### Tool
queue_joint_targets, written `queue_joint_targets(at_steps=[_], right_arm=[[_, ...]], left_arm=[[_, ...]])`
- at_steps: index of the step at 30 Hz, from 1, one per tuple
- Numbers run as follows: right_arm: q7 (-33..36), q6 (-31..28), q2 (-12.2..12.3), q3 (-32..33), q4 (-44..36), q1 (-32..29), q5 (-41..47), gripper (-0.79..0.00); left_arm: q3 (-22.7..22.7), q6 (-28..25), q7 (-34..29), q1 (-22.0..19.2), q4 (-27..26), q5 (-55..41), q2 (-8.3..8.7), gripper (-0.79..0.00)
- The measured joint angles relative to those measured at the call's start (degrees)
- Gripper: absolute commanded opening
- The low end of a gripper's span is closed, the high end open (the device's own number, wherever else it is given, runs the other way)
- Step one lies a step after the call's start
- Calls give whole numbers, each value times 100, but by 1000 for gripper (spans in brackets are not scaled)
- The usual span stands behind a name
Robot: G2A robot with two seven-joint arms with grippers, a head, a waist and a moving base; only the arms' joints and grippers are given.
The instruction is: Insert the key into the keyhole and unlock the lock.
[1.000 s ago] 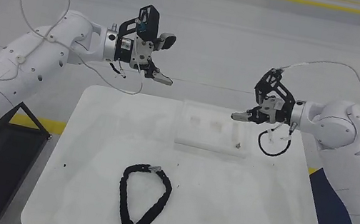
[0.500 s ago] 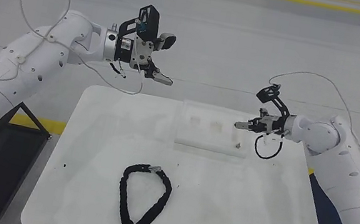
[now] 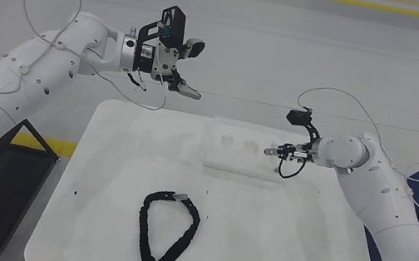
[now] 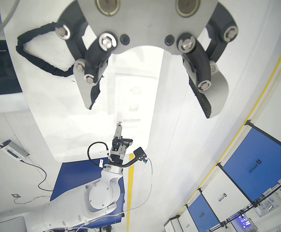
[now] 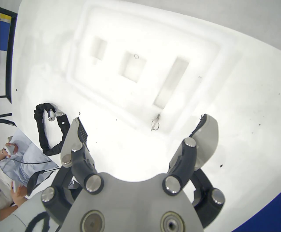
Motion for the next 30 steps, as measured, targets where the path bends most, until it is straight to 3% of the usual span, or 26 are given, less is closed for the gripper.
queue_joint_targets(at_steps=[10, 26, 30], right_arm=[[-97, 1249, -326, -213, 458, 124, -15, 0], [-119, 1293, -335, -248, 410, 115, -68, 0], [-120, 1712, -336, -405, -107, 52, -676, 0]], left_arm=[[0, 0, 0, 0, 0, 0, 0, 0], [0, 0, 0, 0, 0, 0, 0, 0], [0, 0, 0, 0, 0, 0, 0, 0]])
